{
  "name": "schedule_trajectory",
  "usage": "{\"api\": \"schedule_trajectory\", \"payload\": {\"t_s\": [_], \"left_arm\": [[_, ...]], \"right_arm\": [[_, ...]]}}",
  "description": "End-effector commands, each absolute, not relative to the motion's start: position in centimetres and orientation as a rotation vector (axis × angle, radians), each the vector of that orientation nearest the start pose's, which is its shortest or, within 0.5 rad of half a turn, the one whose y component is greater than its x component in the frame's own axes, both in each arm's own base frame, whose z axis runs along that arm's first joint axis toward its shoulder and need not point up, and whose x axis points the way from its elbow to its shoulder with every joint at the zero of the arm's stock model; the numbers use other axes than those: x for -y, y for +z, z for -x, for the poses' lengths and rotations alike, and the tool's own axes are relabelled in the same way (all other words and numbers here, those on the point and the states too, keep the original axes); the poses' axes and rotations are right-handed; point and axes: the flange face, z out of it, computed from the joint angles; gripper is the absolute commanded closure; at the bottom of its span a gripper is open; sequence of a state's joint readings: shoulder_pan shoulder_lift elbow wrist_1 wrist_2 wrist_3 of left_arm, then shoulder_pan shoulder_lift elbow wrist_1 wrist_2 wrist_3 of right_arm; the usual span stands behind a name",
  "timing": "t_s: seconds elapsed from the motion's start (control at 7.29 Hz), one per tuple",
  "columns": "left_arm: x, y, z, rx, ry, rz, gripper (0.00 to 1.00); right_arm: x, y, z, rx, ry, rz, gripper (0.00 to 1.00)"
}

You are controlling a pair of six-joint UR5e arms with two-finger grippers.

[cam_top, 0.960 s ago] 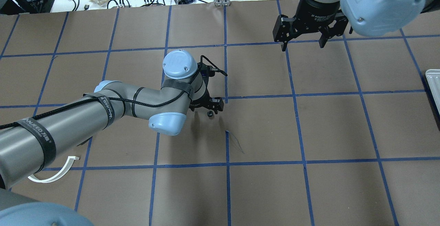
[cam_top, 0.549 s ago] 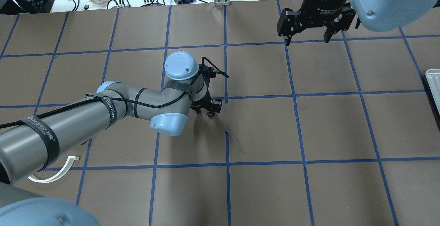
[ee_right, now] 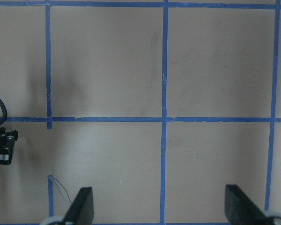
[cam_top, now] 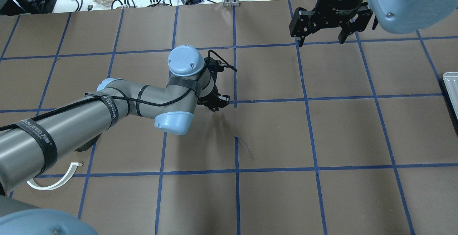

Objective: Place bearing gear from tray to pile

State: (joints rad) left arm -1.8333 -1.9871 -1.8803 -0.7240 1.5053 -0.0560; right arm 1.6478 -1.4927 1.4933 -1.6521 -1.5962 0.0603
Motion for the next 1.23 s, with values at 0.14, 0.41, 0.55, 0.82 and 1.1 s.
{"api": "schedule_trajectory", "payload": {"t_s": [0.14, 0.41, 0.55, 0.82, 1.1], "left_arm": [[61.0, 30.8, 17.3, -3.142, -0.071, -0.220, 1.00], [63.6, 34.7, 6.1, -3.150, 0.056, -0.205, 1.00], [63.7, 34.4, 0.6, -3.157, 0.081, -0.177, 1.00], [62.5, 32.7, -10.8, -3.190, 0.172, -0.108, 1.00], [59.2, 29.9, -19.2, -3.197, 0.253, 0.018, 1.00]], "right_arm": [[51.9, 49.8, -17.1, -3.153, -0.137, 0.023, 0.00], [52.2, 49.8, -16.1, -3.159, -0.145, -0.004, 0.00], [52.3, 49.7, -16.2, -3.148, -0.144, -0.006, 0.00], [52.3, 49.7, -16.2, -3.147, -0.144, -0.008, 0.00], [52.2, 49.8, -16.2, -3.147, -0.146, -0.008, 0.00]]}}
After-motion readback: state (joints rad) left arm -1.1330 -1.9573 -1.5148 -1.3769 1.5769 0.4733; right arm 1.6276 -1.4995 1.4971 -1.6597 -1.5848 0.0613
